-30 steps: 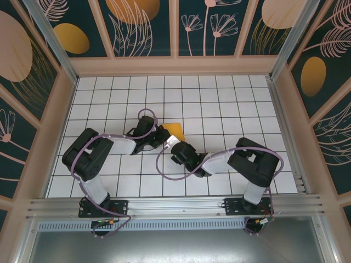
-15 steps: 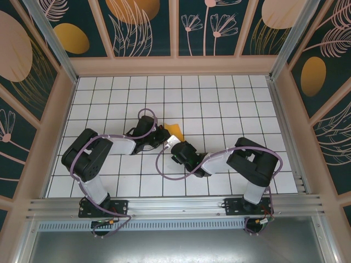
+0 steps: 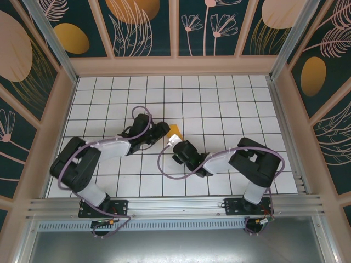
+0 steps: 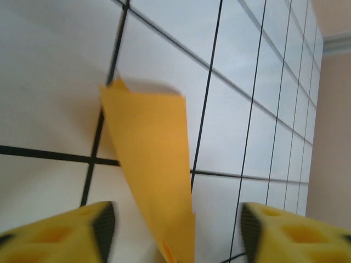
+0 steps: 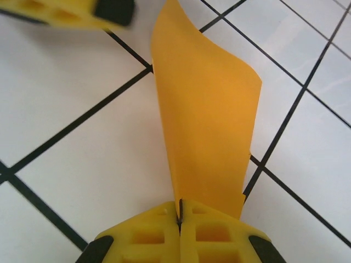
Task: Fold a paper plane with a square sheet of paper (pick it up from the middle)
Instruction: Fold the wing for the fifth time at the center of the table.
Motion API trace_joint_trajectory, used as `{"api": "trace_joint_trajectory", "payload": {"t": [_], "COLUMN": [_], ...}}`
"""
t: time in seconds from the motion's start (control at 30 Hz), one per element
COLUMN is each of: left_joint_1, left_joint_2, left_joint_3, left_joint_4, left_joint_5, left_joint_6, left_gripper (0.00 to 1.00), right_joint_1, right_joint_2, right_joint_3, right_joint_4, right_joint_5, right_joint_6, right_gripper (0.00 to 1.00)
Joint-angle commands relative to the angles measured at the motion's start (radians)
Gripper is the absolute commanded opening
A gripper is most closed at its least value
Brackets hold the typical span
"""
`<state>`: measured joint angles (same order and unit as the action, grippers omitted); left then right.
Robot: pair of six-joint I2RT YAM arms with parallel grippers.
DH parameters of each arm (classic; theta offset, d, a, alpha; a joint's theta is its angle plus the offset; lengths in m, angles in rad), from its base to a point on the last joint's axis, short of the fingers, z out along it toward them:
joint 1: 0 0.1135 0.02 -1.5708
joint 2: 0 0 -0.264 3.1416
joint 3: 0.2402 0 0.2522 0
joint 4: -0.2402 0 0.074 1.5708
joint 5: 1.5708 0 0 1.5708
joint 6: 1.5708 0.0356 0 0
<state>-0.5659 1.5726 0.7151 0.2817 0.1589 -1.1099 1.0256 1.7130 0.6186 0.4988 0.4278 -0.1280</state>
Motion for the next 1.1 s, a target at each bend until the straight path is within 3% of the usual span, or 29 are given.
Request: {"api": "trace_joint_trajectory", "payload": {"t": [0.0, 0.17, 0.3, 1.07], "left_joint_1": [0.02, 0.021, 0.02, 0.02], "left_joint_2": [-0.113, -0.255, -0.287, -0.241], "left_joint_3": [-0.044, -0.101, -0.127, -0.163], "left_joint_4": [-0.123, -0.131, -0.107, -0.036], "left_joint_5": [-0.186, -0.277, -0.263, -0.156], "left_joint_6": [0.031, 0.047, 0.054, 0.03], "left_gripper": [0.78, 0.84, 0.83, 0.76], "right_joint_1": [-0.047, -0.145, -0.172, -0.22], "right_joint_2": [-0.084, -0.122, -0.102, 0.022], "right_joint_3": [-0.031, -0.06, -0.06, -0.062], "right_joint_4": [0.071, 0.12, 0.138, 0.196], "right_joint_5": [-0.169, -0.463, -0.556, -0.702], "right_joint_6": [0.088, 0.206, 0.249, 0.519], "right_gripper": [0.0, 0.0, 0.0, 0.0]}}
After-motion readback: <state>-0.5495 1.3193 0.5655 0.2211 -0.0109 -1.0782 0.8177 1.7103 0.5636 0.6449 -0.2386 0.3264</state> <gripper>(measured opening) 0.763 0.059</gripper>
